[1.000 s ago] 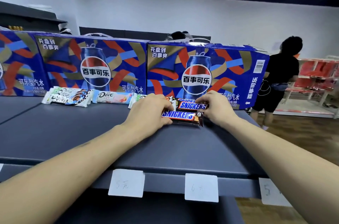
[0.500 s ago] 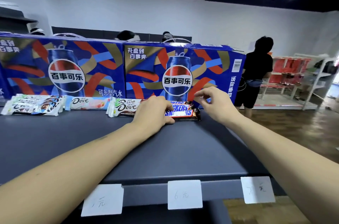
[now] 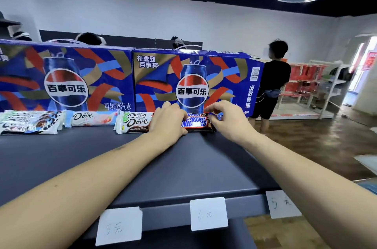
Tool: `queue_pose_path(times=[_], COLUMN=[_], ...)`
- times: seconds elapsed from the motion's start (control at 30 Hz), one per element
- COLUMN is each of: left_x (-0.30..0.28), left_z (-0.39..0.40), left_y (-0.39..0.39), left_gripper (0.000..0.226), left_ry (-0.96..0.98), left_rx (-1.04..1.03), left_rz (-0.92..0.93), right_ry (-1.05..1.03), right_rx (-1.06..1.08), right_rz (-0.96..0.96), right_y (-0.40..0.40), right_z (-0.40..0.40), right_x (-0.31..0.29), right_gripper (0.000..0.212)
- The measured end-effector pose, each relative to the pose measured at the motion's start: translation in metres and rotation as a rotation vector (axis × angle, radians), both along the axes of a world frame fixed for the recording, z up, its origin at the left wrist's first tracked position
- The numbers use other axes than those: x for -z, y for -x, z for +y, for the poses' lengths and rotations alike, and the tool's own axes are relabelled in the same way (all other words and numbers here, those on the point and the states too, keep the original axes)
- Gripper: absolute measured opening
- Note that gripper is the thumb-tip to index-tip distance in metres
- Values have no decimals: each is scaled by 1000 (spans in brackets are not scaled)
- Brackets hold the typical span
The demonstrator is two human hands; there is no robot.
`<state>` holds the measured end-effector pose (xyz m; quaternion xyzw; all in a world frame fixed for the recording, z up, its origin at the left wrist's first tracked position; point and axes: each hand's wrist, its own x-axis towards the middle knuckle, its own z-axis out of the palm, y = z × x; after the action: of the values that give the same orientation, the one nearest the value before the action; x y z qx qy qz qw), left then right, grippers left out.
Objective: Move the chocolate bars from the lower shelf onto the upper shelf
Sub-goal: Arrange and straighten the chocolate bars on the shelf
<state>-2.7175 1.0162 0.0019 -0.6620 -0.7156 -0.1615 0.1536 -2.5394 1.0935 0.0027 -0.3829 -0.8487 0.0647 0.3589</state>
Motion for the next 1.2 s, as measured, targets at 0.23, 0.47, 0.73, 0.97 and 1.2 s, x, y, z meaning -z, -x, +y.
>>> queue_pose_path(times=[0.23,0.47,0.73,0.97,1.2], left_x=[-5,-3,9,40,79], left_z=[-27,-83,-164,-255,-354], left_y=[14,26,30,9,8], left_gripper=[57,57,66,68,70], left_ry=[-9,87,60,-107,-156], left_rx=[60,60,-105,-191,-312], left_rz=[-51,-53,174,174,171], right_ry=[19,122,34,-128,-136], right_rx=[27,20,147,93,-16], right_rz=[-35,-117,-394,-244,-161], right_y=[5,20,38,42,49], right_z=[-24,-67,-149,-255,-344], right_x=[4,20,23,48,86], right_gripper=[25,52,64,71,69])
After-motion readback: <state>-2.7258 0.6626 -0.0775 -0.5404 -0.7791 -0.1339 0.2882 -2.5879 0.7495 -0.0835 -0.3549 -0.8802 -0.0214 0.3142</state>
